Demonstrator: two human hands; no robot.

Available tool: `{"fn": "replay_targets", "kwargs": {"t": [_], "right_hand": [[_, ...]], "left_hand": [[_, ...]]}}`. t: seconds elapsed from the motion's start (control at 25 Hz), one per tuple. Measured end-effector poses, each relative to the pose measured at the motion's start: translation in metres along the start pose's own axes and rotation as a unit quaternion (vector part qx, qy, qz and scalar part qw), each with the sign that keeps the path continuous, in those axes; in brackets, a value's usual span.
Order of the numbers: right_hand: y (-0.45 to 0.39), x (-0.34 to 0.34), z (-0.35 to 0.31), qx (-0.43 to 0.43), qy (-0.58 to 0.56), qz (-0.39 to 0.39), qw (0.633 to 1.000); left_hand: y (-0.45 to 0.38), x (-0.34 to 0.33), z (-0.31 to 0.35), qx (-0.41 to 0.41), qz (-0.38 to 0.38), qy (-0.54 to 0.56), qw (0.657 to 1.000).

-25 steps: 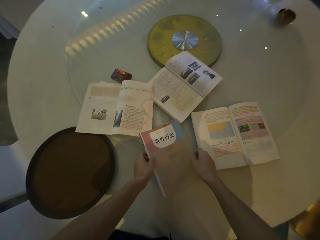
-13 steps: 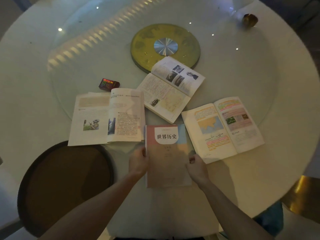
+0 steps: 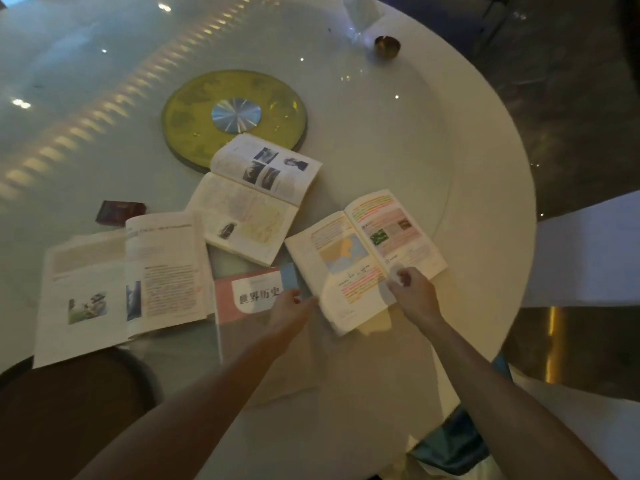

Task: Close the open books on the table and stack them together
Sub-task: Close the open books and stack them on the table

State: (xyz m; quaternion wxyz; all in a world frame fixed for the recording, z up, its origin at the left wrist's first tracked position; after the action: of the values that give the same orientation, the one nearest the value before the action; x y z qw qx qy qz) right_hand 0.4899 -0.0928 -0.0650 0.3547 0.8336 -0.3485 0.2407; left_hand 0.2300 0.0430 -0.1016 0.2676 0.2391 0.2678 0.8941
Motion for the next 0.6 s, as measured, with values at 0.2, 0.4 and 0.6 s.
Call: {"fn": "replay_targets", "kwargs": {"t": [0.2, 0.4, 0.6], "right_hand": [[-0.076, 0.05, 0.015, 0.014, 0.026, -0.002, 1.0], [-0.126, 0.063, 0.037, -0.029, 0.035, -0.027, 0.999], [-0.137, 0.063, 0.054, -0.069, 0.007, -0.037, 0.997]], "left_hand": [[-0.018, -0.049, 0.002, 0.116, 0.073, 0.07, 0.988], [-0.027, -0.071, -0.003, 0.219, 0.121, 0.071, 0.966], [-0.01, -0.082, -0.013, 0.304, 0.189, 0.126, 0.925]]}}
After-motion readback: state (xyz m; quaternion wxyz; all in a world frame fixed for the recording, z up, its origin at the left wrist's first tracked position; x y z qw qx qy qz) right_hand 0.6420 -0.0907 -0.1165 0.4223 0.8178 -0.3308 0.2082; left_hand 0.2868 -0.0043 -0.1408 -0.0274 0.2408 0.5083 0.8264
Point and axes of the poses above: each hand's wrist, its own y-axis away from the middle knuckle, its own x-axis out of the back of the hand, z = x × y, the point moved 8 cm from there along -y, towards the middle knuckle, and after that the axes turned 3 degrees about -x, right-handed, at the moved point
